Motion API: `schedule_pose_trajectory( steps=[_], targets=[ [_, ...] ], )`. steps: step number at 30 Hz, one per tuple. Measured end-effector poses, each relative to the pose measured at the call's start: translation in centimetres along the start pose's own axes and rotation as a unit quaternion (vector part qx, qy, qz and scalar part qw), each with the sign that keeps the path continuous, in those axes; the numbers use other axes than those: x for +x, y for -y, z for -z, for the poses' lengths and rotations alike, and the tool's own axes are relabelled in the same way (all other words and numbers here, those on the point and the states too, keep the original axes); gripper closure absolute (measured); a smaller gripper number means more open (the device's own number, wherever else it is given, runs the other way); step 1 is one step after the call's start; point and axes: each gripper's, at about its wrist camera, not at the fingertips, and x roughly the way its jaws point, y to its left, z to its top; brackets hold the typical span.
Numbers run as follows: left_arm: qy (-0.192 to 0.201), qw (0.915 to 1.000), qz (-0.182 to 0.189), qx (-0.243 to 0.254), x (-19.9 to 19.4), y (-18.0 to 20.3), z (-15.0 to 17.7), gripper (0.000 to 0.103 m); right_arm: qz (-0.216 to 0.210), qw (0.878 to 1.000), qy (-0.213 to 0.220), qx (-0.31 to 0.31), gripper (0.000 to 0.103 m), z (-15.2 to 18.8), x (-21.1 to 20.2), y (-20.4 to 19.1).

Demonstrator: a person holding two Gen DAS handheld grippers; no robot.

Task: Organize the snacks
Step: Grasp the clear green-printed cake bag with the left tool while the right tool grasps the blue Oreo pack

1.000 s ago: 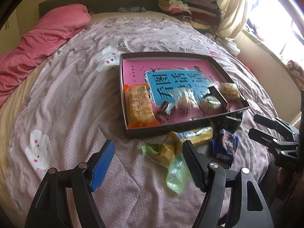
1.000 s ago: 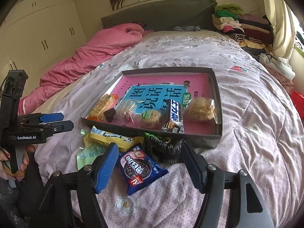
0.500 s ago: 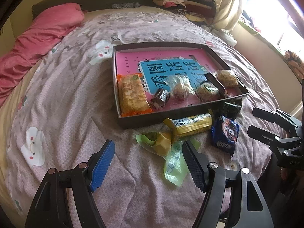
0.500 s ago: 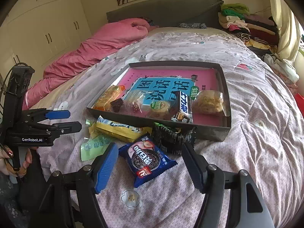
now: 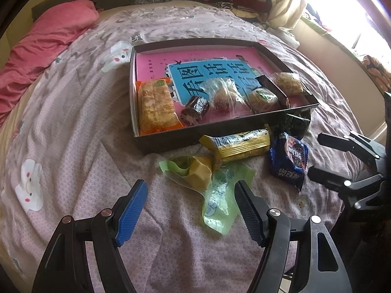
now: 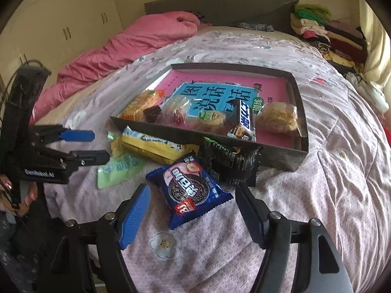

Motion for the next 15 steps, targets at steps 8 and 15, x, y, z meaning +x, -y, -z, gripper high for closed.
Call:
schedule_pose_trajectory(
  steps=[8, 15],
  targets=[
    [-0.007, 0.9999, 0.009, 0.004, 1.1, 0.0, 0.2, 0.028, 0.006, 1.0, -0.026, -0.014, 0.03, 0.3, 2.3, 0.4],
    [-0.012, 0.9998, 0.014, -0.009, 2.0, -0.6, 0.0, 0.028, -0.011, 0.999, -0.037, -0.007, 0.027, 0.3, 3.5, 0.7]
  ],
)
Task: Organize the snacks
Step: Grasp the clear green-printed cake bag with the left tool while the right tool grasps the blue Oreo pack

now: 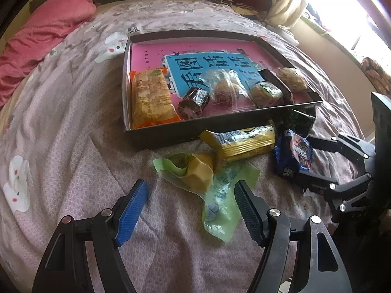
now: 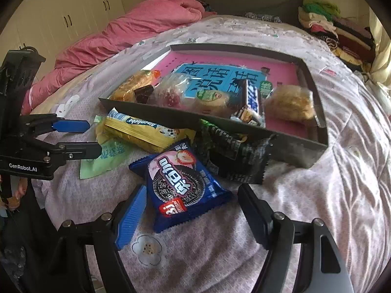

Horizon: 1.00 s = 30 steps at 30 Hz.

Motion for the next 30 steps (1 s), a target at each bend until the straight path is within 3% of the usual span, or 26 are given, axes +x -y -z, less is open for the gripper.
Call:
schedule_pose_trajectory(
  steps=[8, 22, 25, 30],
  targets=[
    [-0.004, 1.0, -0.002, -0.002, 1.0, -0.5, -0.5, 0.028, -0.017, 1.0, -0.001, 0.001, 0.027, -0.4, 0.7, -0.3],
    [0.001, 0.9996, 0.026, -0.011, 1.7, -1.2, -0.9, 0.028, -0.045, 0.999, -0.007, -0.03, 0.026, -0.1, 1.1, -2.7],
    [0.001, 0.9996, 0.029, -0.003, 1.7, -0.8, -0.9, 0.034, -0.044, 0.999, -0.003, -0.03, 0.026, -0.5, 1.4, -2.9],
    [-0.005, 0.9996, 0.026, 0.013, 2.0, -0.2, -0.9, 0.035, -0.049, 0.998, 0.002, -0.024, 0.035, -1.1, 1.9, -2.9]
  ],
)
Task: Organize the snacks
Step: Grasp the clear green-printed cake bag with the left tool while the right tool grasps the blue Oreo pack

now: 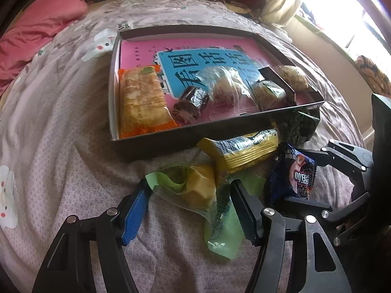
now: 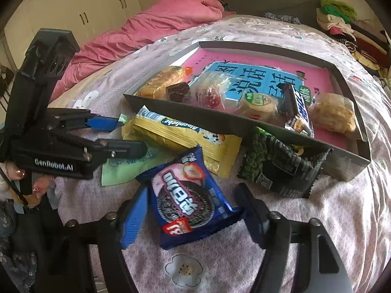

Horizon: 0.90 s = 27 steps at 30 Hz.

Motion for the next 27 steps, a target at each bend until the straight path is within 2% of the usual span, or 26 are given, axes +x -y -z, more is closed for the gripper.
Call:
schedule_pose_trajectory(
  steps=[3, 7, 9, 14, 18, 27],
  targets=[
    [0.0, 1.0, 0.006, 0.004, 0.1, 0.3, -0.1, 0.041, 0.001, 1.0, 0.0, -0.007, 0.039, 0.0, 0.1, -0.1],
    [-0.002, 1.0, 0.005, 0.008, 0.4, 0.5, -0.1, 0.044, -0.003, 1.0, 0.001, -0.008, 0.044, 0.1, 0.1, -0.2],
    [-0.001, 0.9999, 0.008, 0.01, 0.4, 0.6, -0.2, 0.051, -0.007, 1.0, 0.001, -0.006, 0.048, 0.0, 0.0, -0.1],
    [0.0, 0.9997, 0.006, 0.022, 0.5, 1.2, -0.3, 0.061, -0.011, 1.0, 0.001, 0.004, 0.05, 0.2, -0.2, 0.0],
    [0.005, 0.9997, 0.022, 0.005, 0.2, 0.6, -0.3, 0.07, -0.021, 1.0, 0.002, 0.019, 0.053, 0.4, -0.5, 0.3],
    [0.022, 0.9989, 0.036, -0.019, -1.0, 0.0, -0.2, 0.073, -0.024, 0.999, 0.012, 0.028, 0.053, 0.6, -1.7, 0.5]
  ],
)
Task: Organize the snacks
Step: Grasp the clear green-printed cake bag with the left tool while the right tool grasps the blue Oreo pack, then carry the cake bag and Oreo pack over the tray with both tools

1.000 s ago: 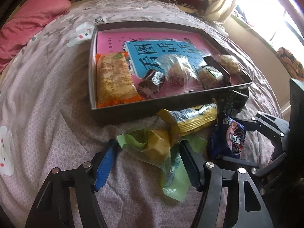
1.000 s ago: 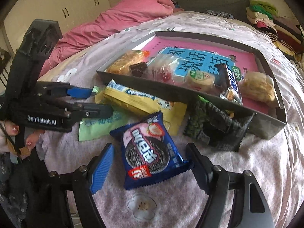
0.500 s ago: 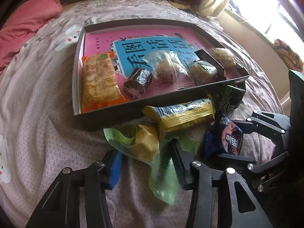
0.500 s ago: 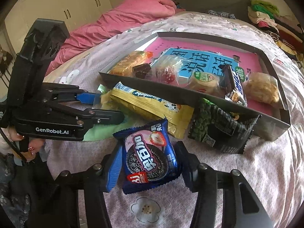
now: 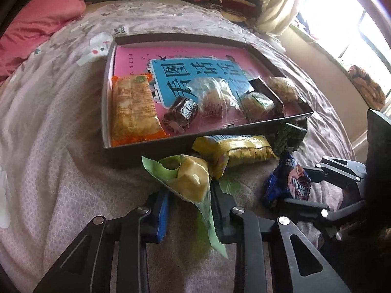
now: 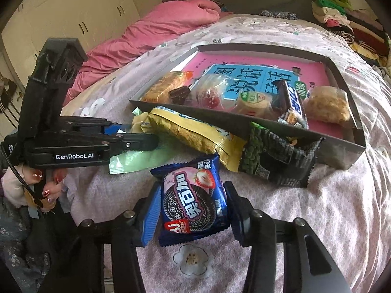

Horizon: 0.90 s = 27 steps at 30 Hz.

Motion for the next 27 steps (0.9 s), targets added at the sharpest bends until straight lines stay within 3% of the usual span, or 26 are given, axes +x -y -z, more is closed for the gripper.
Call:
schedule_pose_trajectory(
  steps=[8, 27],
  targets=[
    [0.011, 0.9996, -0.018, -0.021, -2.2, -1.3, 0.9, 0.073, -0.003, 1.0, 0.021, 0.008, 0.053, 0.0, -1.5, 0.2],
    [0.066, 0.997, -0.041, -0.006, -6.1, 0.5, -0.6, 0.073, 0.011, 0.996, 0.083, 0.029, 0.053, -1.3, -4.4, 1.0]
  ],
)
